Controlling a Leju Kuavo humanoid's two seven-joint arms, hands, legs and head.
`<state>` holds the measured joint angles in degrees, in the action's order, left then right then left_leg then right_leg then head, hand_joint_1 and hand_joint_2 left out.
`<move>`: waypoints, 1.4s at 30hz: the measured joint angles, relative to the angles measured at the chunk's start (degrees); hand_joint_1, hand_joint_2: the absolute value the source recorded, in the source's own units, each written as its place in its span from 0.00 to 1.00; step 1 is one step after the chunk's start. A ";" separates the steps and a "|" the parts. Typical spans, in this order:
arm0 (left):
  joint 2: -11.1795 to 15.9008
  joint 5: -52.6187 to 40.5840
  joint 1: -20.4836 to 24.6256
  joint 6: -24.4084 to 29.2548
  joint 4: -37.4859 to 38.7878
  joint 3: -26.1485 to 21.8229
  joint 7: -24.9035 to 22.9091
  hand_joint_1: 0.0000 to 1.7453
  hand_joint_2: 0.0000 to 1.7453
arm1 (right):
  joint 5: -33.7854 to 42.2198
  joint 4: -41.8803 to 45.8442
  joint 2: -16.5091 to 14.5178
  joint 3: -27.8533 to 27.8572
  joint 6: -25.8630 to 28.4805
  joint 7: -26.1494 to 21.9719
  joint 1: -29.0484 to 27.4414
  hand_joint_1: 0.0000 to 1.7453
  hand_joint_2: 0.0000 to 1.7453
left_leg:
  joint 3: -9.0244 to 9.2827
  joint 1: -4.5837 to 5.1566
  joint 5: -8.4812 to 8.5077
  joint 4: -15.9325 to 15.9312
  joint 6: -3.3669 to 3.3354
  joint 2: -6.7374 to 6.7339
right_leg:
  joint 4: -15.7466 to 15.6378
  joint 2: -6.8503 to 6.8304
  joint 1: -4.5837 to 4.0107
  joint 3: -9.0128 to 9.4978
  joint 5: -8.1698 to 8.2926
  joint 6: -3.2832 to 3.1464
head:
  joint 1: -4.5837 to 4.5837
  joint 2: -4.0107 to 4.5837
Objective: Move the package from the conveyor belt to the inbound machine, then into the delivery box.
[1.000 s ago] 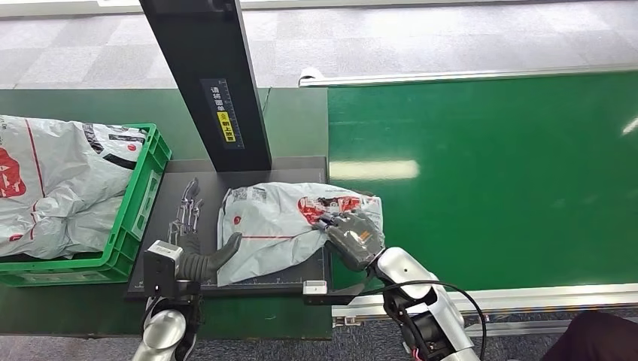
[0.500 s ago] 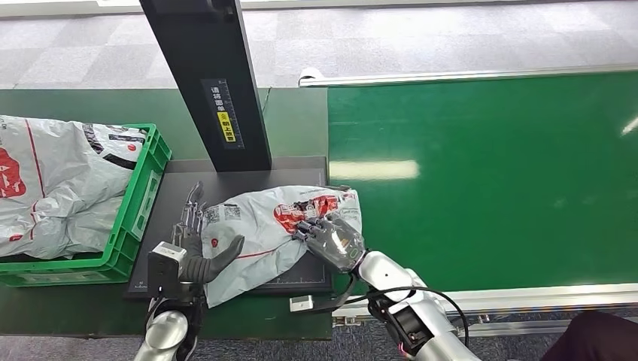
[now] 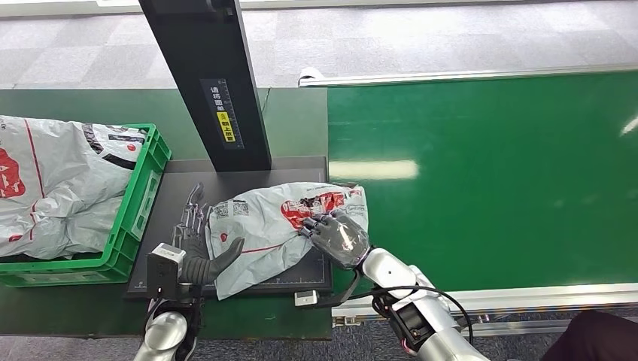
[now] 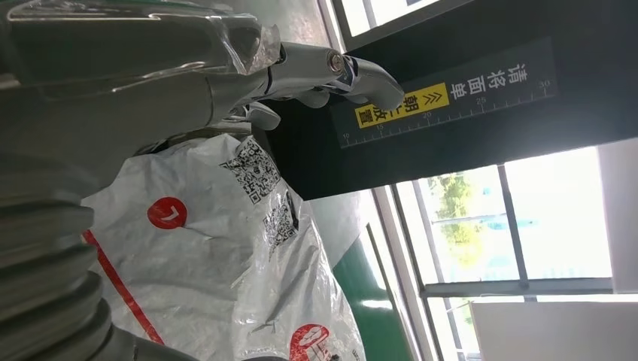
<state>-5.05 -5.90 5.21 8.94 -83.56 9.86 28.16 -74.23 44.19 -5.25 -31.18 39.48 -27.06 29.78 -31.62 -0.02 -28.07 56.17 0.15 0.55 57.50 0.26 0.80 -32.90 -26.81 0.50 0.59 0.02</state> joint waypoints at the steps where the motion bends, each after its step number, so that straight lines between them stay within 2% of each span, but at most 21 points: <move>1: 0.02 0.00 0.00 0.00 0.00 0.00 0.01 0.00 1.00 | -0.01 0.00 0.00 0.01 0.01 0.00 0.00 1.00 1.00 | 0.00 0.00 0.00 0.00 0.00 0.00 | 0.00 0.00 0.00 0.00 0.00 0.00 | 0.00 0.00; 2: 0.03 0.00 0.00 0.00 0.00 0.00 0.01 0.00 1.00 | -0.01 0.00 0.00 0.02 0.01 0.00 0.00 0.97 1.00 | 0.00 0.00 0.00 0.00 0.00 0.00 | 0.00 0.00 0.00 0.00 0.00 0.00 | 0.00 0.00; 3: 0.04 0.01 -0.01 -0.02 0.00 0.00 0.01 0.00 1.00 | -0.06 0.00 0.00 0.02 0.01 0.00 0.00 0.83 1.00 | 0.00 0.00 0.00 0.00 0.00 0.00 | 0.00 0.00 0.00 0.00 0.00 0.00 | 0.00 0.00; 6: 0.08 0.38 0.01 -0.41 0.00 0.02 0.01 0.00 1.00 | -1.08 0.00 0.00 0.31 0.03 -0.02 -0.03 0.12 1.00 | 0.00 0.00 0.00 0.00 0.00 0.00 | 0.00 0.00 0.00 0.00 0.00 0.00 | 0.00 0.00; 7: 0.09 0.51 0.02 -0.57 0.01 0.04 0.01 0.00 1.00 | -1.56 0.00 0.00 0.61 0.03 -0.11 -0.05 0.01 1.00 | 0.00 0.00 0.00 0.00 0.00 0.00 | 0.00 0.00 0.00 0.00 0.00 0.00 | 0.01 0.00; 16: 0.09 0.66 0.70 -1.20 0.57 0.13 0.01 0.00 1.00 | -2.18 -0.09 -0.69 6.49 0.05 -3.63 -0.12 0.00 1.00 | 0.01 0.00 0.00 0.00 0.00 0.00 | 0.00 0.00 0.00 0.00 0.00 0.00 | 0.00 0.00; 20: 0.08 0.65 0.74 -1.20 0.75 0.17 0.01 0.00 1.00 | 4.33 -0.71 -1.65 8.69 0.05 -9.66 -0.28 0.00 1.00 | 0.01 0.00 0.00 0.00 0.00 0.00 | 0.00 0.00 0.00 -0.01 0.00 0.00 | 0.01 0.00; 23: 0.07 0.71 0.73 -1.56 0.77 0.26 0.07 0.00 1.00 | 8.84 -1.34 -2.16 9.54 0.07 -12.21 -0.42 0.00 1.00 | 0.00 0.00 0.00 0.00 0.00 0.00 | 0.00 0.00 -0.01 -0.01 0.00 0.00 | 0.00 0.00; 28: 0.11 2.03 0.63 -4.44 0.59 1.08 0.55 0.00 1.00 | 12.17 -1.46 -2.23 9.66 0.08 -12.67 -0.93 0.00 1.00 | 0.00 0.00 0.00 0.00 0.00 0.00 | 0.00 0.00 0.00 0.00 0.00 0.00 | 0.00 0.00; 37: 0.26 1.52 0.52 -6.10 0.06 2.15 0.98 0.00 1.00 | 12.75 -1.46 -2.20 9.66 0.08 -12.68 -1.31 0.00 1.00 | 0.01 0.00 0.00 0.00 0.00 0.00 | 0.00 0.00 0.00 0.00 0.00 0.00 | 0.00 0.00; 40: 0.86 -2.81 0.42 -8.11 -0.69 4.01 0.99 0.00 1.00 | 13.54 -1.46 -2.15 9.64 0.10 -12.68 -1.64 0.00 1.00 | 0.00 0.00 0.00 0.00 0.00 0.00 | 0.00 0.00 0.00 0.00 0.00 0.00 | 0.01 0.00; 42: 1.63 -9.40 0.52 -8.81 -1.04 6.19 -0.39 0.00 1.00 | 14.33 -1.46 -2.11 9.62 0.10 -12.68 -1.75 0.00 1.00 | 0.00 0.00 0.00 0.00 0.00 0.00 | 0.00 0.00 0.00 -0.01 0.00 0.00 | 0.01 0.00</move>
<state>-3.42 -15.30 5.73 0.12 -84.60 16.05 27.77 -59.90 42.73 -7.35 -21.56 39.58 -39.74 28.03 -31.62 -0.02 -28.06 56.17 0.15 0.55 57.50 0.26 0.80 -32.90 -26.81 0.50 0.60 0.02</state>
